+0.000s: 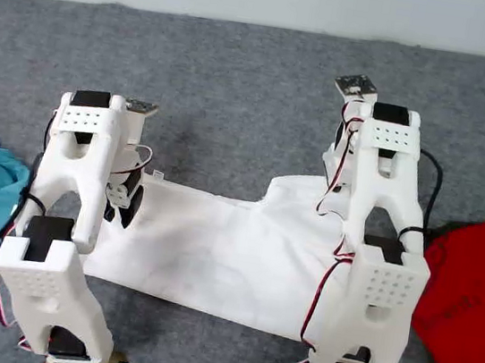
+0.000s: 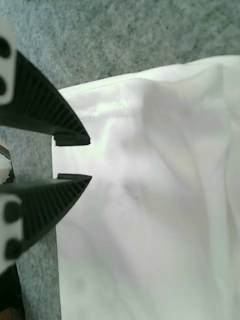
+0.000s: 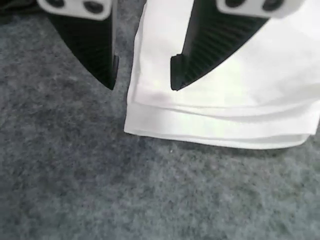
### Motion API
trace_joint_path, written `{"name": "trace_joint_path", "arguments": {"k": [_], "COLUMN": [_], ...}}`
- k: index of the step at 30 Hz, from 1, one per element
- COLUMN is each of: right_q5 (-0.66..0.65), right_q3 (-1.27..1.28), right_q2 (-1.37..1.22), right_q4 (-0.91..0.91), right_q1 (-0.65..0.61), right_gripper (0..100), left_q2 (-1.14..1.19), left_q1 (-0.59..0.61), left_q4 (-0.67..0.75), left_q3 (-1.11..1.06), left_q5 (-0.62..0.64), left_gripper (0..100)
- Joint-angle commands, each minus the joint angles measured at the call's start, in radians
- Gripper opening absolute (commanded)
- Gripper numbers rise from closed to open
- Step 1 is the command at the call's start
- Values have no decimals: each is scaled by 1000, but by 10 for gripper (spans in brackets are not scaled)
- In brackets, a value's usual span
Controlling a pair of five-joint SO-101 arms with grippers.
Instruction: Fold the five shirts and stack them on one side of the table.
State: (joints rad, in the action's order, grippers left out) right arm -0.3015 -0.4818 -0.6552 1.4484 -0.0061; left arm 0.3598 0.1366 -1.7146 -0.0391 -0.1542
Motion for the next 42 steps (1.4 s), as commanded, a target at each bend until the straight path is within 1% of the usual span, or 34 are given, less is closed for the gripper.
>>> {"name": "trace_joint_path", "arguments": {"k": [1,9,14,21,25,26,36,42], "right_q5": [-17,-17,-18,-57,-58,-58,-61,-107], "right_q3": [-26,-32,-32,-32,-34,-31,-32,-29], "right_q2": [21,-70,-90,-91,-77,-68,33,113], "right_q4": [-2,-85,-113,-113,-108,-105,16,136], "right_q1": [7,5,5,8,8,8,8,1], "right_gripper": [179,179,123,107,13,6,10,10], "left_q2": [-5,-5,-5,-5,-5,-5,-5,-5], "left_q1": [-8,-8,-8,-8,-8,-8,-8,-8], "left_q4": [-2,-2,-2,-2,-2,-2,-6,-8], "left_q3": [2,2,2,2,2,2,2,2], "left_q5": [3,3,3,3,3,3,3,3], "left_gripper": [100,100,100,100,100,100,100,100]}}
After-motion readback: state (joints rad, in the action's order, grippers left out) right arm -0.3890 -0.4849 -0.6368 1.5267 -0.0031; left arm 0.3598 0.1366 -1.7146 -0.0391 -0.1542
